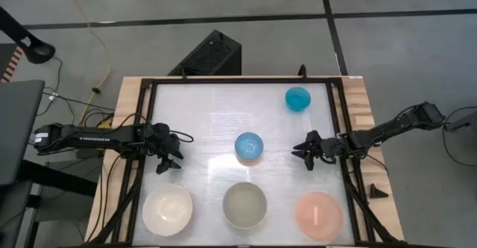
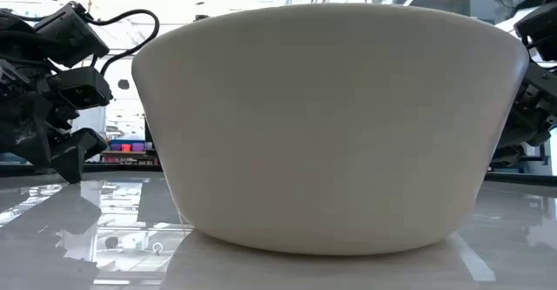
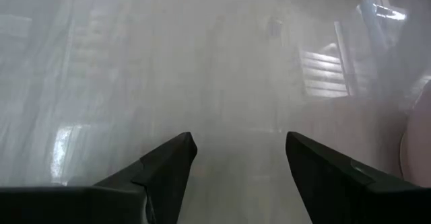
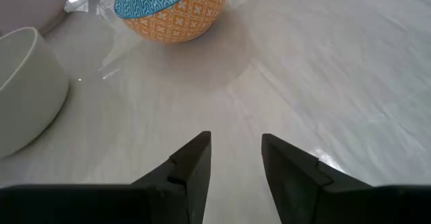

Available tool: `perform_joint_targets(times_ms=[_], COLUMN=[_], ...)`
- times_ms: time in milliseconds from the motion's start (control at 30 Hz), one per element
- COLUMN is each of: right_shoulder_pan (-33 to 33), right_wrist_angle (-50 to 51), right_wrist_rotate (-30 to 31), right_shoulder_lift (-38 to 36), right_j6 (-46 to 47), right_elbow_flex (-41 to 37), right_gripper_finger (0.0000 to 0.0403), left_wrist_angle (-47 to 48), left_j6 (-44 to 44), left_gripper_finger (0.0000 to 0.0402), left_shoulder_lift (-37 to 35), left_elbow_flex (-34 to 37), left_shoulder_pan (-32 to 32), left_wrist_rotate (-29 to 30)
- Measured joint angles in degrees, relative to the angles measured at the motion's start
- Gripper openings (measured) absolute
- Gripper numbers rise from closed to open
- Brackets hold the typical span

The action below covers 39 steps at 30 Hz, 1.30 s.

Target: Nest bowls inside each other

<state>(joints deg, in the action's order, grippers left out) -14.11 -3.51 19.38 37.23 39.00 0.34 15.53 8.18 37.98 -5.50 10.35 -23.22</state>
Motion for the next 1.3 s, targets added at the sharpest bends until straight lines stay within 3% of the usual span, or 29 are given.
perform_joint_targets(times_ms=[300, 433, 567, 667, 767, 900, 1100, 1300], right_shoulder_pan=[0.02, 0.01, 0.03, 0.4, 0.82, 1.18, 1.15, 1.31], right_wrist_angle=[0.0, -1.15, -4.54, -6.91, -11.08, -16.5, -20.24, -24.52], right_wrist_rotate=[0.0, 0.02, 0.02, 0.09, 0.54, 1.65, 5.95, 6.59], right_shoulder_lift=[-0.02, 0.0, -0.02, 0.0, 0.0, -0.01, -0.02, 0.0], right_j6=[-0.02, 0.47, 12.19, 20.59, 25.41, 25.13, 28.38, 23.51], right_elbow_flex=[-0.02, 0.0, 0.17, 0.7, 0.86, 0.88, 0.9, 0.94], right_gripper_finger=[0.0168, 0.0168, 0.0168, 0.0168, 0.0168, 0.0168, 0.0168, 0.0168], left_wrist_angle=[-0.92, -3.17, -10.49, -16.74, -20.78, -22.08, -21.35, -18.85], left_j6=[-1.99, 1.29, 15.27, 31.16, 44.35, 62.25, 71.94, 78.56], left_gripper_finger=[0.0238, 0.0238, 0.0238, 0.0238, 0.0238, 0.0238, 0.0238, 0.0238], left_shoulder_lift=[0.0, 0.0, 0.12, 0.05, 0.04, 0.05, 0.04, 0.04], left_elbow_flex=[0.04, 0.28, 0.37, 0.35, 0.32, 0.24, 0.15, 0.13], left_shoulder_pan=[0.0, -0.02, 0.04, 0.04, 0.04, 0.04, 0.04, 0.04], left_wrist_rotate=[0.07, 4.22, 5.85, 9.81, 17.88, 28.73, 39.69, 41.48])
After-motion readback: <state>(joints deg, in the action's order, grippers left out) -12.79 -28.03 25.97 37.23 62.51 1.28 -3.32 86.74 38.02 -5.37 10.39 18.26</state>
